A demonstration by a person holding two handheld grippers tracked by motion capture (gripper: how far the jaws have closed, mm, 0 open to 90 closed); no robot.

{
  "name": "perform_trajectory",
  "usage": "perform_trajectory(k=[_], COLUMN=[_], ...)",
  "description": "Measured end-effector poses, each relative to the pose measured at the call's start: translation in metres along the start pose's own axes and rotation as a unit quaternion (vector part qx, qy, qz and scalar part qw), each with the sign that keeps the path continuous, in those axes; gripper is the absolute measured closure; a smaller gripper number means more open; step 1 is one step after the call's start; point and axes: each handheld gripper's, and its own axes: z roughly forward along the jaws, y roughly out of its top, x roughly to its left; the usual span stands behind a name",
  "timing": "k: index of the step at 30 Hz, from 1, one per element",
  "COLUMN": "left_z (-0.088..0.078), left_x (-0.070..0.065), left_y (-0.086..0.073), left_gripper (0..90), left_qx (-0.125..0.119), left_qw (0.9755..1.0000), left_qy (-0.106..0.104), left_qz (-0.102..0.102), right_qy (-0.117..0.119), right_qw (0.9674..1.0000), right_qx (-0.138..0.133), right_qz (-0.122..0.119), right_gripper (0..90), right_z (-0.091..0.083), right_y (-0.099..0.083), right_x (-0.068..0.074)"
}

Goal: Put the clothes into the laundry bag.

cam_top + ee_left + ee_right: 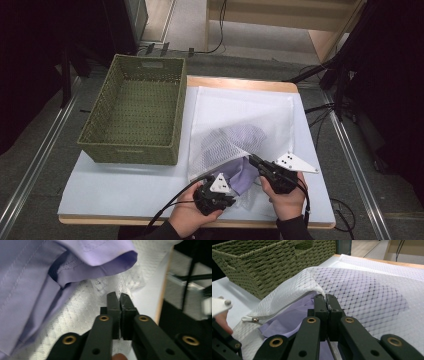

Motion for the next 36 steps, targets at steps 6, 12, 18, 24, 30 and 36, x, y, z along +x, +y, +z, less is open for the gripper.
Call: perform_trajectory(k=[6, 12, 18, 24, 30, 36], left_z=[-0.011, 0.002, 0.009, 0.004, -0.001, 0.03], left_x=[-0.001, 0.001, 0.02, 0.04, 0.039, 0.046], left_y=[0.017, 0.043, 0.054, 0.057, 0.06, 0.054], left_gripper=[52.9, 53.7, 84.3, 83.5, 87.7, 87.5], left_qx=[-0.057, -0.076, -0.098, -0.145, -0.151, -0.071], left_qw=[0.998, 0.9942, 0.9889, 0.9798, 0.9791, 0.9832], left_qy=[0.011, 0.058, 0.078, 0.038, 0.075, 0.152], left_qz=[-0.027, -0.049, -0.079, -0.132, -0.113, -0.072], right_qy=[0.001, 0.003, 0.003, 0.003, 0.004, 0.004], right_qw=[1.0, 1.0, 1.0, 1.0, 1.0, 1.0], right_qx=[0.002, 0.003, -0.001, -0.002, -0.002, 0.004], right_qz=[-0.001, -0.002, 0.001, 0.002, 0.001, -0.002], right_gripper=[89.9, 89.9, 89.9, 89.9, 89.9, 89.9], right_z=[0.001, 0.0, -0.002, -0.003, -0.001, 0.0], right_y=[0.0, 0.0, 0.0, 0.001, 0.001, 0.0], right_x=[0.001, 0.002, 0.0, -0.001, -0.001, 0.002])
